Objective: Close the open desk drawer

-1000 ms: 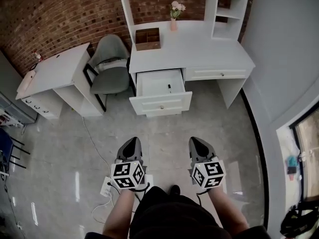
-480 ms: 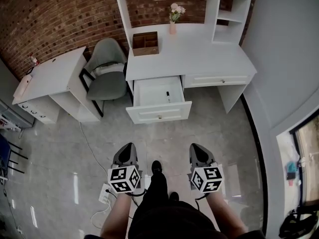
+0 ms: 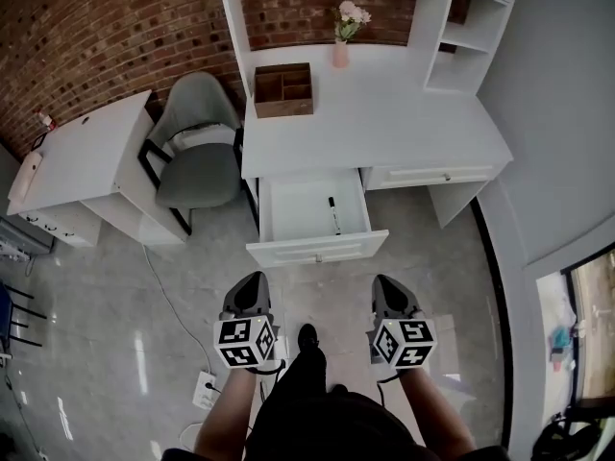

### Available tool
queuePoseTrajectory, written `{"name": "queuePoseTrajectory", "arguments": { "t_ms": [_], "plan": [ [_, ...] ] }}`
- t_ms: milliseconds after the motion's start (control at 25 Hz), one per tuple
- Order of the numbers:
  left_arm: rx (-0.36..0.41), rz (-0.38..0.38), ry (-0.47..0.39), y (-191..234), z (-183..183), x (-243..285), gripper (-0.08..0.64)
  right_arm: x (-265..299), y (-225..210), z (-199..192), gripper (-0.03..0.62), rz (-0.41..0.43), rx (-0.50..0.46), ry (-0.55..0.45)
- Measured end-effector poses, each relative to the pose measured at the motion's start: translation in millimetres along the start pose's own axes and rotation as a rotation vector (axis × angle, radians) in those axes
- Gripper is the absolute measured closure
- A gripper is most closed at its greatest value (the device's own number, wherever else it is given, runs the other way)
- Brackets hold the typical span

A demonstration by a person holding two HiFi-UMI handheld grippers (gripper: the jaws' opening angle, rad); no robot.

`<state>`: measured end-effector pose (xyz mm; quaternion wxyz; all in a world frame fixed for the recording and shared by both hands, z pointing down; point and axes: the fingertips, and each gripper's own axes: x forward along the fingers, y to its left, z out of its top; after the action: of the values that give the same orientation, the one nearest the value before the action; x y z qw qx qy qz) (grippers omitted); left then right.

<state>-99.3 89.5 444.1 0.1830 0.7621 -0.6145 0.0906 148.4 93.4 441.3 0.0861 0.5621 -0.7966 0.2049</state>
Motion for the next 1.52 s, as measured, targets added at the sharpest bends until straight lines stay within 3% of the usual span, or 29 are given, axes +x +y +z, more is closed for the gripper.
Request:
{"name": "queuePoseTrajectory", "arguments": {
  "t_ms": [320, 720, 1520],
  "plan": [
    [0.008, -0.051, 0.050, 38.2, 14.7, 69.5, 0.551, 69.6, -7.3, 13.6, 0.588, -0.081, 0.030, 0.034],
    [0.001, -0.106, 0.130, 49.2, -2.4, 102.7, 0.551, 98.4, -20.9, 3.2, 0.588, -0.148, 0.057, 0.094],
    [-0.063, -0.078, 0.313, 54.4, -76.6, 122.0, 0.551, 148.5, -40.6, -56.4, 0.588, -0.108, 0.044, 0.297]
  ]
}}
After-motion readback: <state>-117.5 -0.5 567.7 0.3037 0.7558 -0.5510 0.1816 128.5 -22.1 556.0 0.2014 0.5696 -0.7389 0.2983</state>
